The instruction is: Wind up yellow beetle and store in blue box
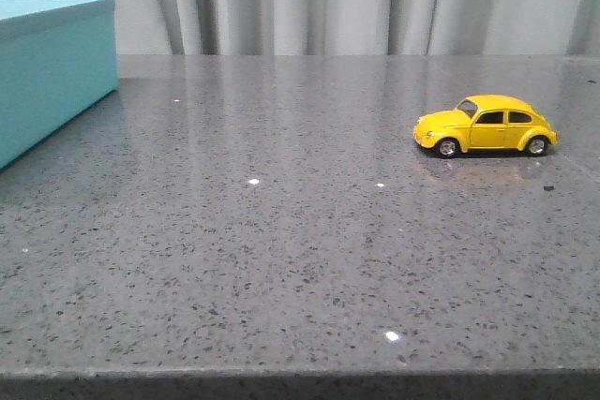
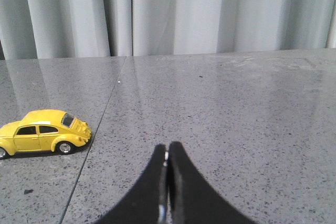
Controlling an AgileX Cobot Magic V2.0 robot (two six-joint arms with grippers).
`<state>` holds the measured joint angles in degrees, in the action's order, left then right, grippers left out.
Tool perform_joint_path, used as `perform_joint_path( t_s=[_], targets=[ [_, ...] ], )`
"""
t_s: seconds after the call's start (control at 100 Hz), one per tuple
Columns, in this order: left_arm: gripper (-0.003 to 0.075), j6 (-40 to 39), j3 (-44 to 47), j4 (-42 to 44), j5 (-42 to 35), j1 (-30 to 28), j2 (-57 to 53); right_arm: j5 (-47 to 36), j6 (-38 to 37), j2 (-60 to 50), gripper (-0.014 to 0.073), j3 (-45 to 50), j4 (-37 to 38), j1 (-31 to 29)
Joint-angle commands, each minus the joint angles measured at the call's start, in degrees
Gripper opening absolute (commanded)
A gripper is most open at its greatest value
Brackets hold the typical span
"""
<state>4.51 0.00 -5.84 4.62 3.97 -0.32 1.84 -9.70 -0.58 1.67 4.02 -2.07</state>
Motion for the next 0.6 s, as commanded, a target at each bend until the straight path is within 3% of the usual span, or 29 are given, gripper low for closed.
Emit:
perform_joint_path(
  t_s=[0.0,0.59],
  targets=[
    [-0.0019,-0.6,1.2,-0.5,-4.6,0.4,-1.6,-4.6,0.2,-1.3,-0.0067,-0.9,-0.1,-0.1],
    [-0.0019,-0.8,1.1,-2.1,-7.7,0.4,-1.6,-5.5,0.2,-1.3,-0.0067,-1.0,-0.1,-0.1]
  ],
)
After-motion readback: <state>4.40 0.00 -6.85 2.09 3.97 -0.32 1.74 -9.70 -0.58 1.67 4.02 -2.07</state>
